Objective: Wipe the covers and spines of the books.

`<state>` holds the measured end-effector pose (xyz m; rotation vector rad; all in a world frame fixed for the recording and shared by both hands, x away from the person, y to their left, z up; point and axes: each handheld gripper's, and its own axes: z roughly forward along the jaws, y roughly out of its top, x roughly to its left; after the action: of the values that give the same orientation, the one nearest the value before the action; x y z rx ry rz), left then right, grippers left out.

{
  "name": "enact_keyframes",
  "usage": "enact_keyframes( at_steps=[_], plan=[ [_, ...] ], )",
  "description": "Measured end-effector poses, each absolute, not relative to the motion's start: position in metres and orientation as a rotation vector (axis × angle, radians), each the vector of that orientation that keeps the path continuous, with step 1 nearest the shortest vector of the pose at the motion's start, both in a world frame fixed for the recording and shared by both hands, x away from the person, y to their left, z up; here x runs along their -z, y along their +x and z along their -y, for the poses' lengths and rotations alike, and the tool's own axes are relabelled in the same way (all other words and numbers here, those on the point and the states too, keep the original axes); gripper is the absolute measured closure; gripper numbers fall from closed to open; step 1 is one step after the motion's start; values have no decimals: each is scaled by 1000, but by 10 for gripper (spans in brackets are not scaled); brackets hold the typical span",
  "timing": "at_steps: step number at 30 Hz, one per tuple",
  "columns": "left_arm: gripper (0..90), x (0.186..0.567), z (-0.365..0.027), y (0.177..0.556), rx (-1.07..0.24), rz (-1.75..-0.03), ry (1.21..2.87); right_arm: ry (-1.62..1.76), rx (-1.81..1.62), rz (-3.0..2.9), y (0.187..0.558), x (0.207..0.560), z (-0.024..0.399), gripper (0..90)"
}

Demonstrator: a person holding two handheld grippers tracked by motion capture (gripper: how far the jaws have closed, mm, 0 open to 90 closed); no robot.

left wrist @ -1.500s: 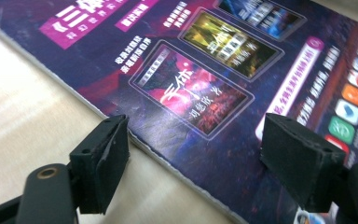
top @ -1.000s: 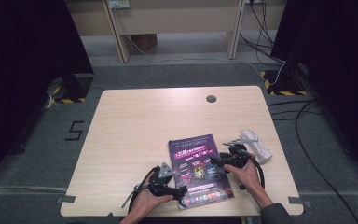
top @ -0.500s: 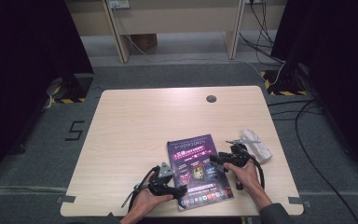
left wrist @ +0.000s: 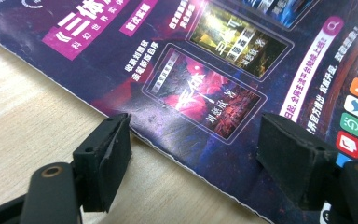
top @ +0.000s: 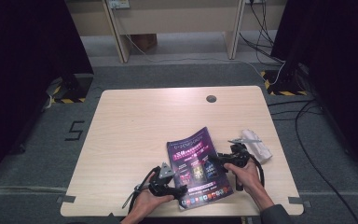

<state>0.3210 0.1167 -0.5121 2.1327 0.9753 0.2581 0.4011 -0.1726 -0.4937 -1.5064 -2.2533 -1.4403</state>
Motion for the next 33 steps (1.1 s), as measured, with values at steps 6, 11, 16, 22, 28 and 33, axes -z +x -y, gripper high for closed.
enact_keyframes(
  at_steps=[6,11,16,22,28,33],
  plan=[
    [251,512,-116,321,-261,-974,2135,-1457,1382,2401,404,490,171,736],
    [250,512,-116,320,-270,-979,2130,-1414,1363,2439,407,486,170,757],
    [250,512,-116,319,-285,-964,2136,-1356,1314,2553,411,480,162,777],
    [275,508,-121,320,-290,-960,2119,-1290,1219,2701,417,471,151,798],
    [275,505,-136,317,-307,-969,2119,-1239,1142,2793,433,459,140,837],
    [275,506,-146,317,-300,-993,2115,-1186,1078,2906,442,443,130,844]
  ],
)
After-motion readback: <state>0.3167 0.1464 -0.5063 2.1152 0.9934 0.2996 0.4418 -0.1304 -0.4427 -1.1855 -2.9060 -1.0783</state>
